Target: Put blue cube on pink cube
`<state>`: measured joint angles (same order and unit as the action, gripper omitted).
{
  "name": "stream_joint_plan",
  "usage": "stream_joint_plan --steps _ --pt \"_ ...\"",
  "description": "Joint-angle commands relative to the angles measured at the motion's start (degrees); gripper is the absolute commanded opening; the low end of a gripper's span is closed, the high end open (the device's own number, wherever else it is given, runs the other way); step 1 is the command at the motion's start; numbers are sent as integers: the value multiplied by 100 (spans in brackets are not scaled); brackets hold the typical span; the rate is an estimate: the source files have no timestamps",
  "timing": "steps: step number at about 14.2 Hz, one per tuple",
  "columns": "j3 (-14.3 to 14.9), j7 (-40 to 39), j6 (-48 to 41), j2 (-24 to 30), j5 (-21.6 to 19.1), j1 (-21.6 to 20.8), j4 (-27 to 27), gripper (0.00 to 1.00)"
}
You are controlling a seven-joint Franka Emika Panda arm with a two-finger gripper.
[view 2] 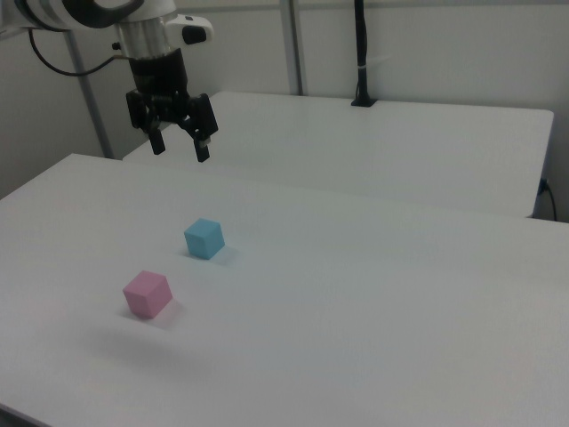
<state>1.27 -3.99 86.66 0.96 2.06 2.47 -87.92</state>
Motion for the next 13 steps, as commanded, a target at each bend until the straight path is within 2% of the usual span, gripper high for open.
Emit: stream_joint_plan --steps 1,13 --pt "5 -40 -35 71 -39 -36 -76 100" --pt "-22 144 262 -631 -188 -343 318 100"
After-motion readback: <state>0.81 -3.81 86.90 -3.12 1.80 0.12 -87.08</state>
